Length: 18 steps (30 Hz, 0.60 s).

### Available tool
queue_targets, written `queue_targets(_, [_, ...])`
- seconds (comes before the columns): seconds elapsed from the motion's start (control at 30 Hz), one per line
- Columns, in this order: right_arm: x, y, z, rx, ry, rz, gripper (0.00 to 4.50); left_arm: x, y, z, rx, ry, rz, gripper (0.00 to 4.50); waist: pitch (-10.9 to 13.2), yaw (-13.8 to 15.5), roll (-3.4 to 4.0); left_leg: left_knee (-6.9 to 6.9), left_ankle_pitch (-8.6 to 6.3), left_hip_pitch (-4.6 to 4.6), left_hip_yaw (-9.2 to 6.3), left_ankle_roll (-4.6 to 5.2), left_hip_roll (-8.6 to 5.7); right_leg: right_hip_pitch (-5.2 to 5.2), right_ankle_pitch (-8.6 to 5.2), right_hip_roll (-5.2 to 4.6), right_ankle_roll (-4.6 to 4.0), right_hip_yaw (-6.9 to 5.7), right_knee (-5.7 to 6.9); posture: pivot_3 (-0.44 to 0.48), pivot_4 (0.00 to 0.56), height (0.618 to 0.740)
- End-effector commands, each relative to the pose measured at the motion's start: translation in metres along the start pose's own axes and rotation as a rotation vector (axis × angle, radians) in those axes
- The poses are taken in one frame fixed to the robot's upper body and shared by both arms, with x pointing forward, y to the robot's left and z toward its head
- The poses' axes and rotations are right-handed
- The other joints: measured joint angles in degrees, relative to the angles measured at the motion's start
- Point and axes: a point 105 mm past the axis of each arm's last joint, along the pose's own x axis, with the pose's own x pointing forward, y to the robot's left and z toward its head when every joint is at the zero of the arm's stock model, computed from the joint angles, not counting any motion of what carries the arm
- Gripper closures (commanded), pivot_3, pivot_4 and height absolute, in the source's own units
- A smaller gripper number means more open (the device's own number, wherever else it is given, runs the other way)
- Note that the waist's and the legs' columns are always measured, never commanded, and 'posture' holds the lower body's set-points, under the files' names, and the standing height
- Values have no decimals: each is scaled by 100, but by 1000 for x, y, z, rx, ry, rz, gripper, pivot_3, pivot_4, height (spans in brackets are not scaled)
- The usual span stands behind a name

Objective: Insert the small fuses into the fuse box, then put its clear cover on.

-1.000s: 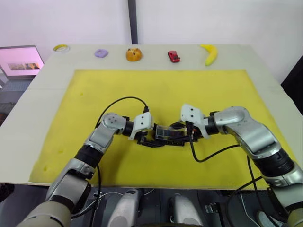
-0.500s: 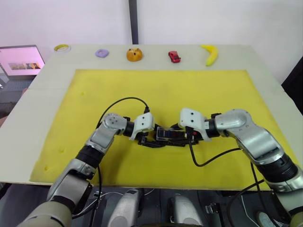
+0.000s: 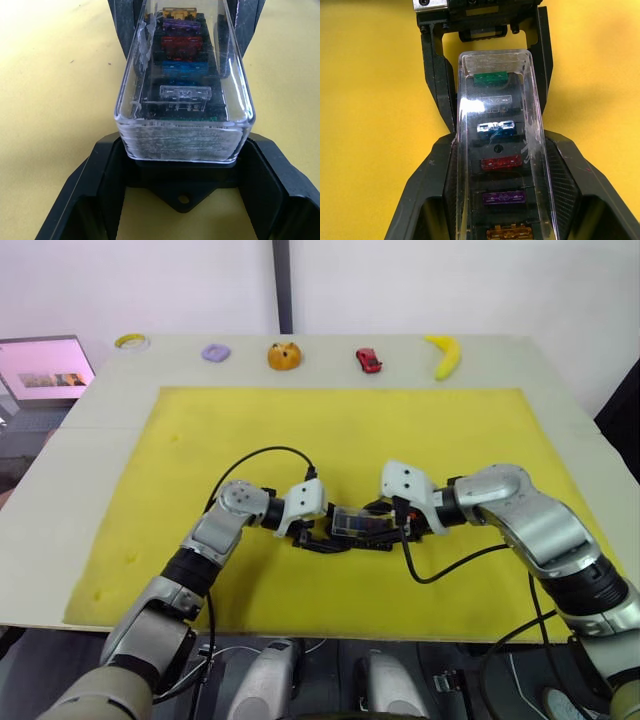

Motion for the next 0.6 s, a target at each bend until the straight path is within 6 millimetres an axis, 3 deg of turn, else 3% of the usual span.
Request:
queue_targets(0.03, [6, 5, -41, 92, 127, 18, 2791, -6, 7, 12, 34, -43, 58, 1927, 0, 0, 0, 0, 0, 0, 0, 0, 0, 0, 0, 0, 0, 0, 0, 0, 150, 735])
queue_targets(0.13, [6, 8, -45, 13, 154, 10, 2791, -5, 8, 13, 32, -46, 60, 1927, 0, 5, 0, 1, -1, 0, -1, 1, -2, 1, 0, -1, 1, -1, 0, 0, 150, 735])
queue_targets(0.37, [5, 18, -44, 33, 178, 59, 2791, -4, 9, 13, 32, -47, 62, 1927, -1, 6, 1, 15, -6, -2, -3, 7, -4, 5, 0, -2, 1, -1, 0, 0, 150, 735])
queue_targets(0.6, [14, 13, -39, 7, 229, 78, 2791, -1, 11, 16, 34, -56, 63, 1927, -2, -3, 0, 19, -8, -1, -4, 9, -6, 7, -1, -4, 2, -1, 0, 0, 150, 735])
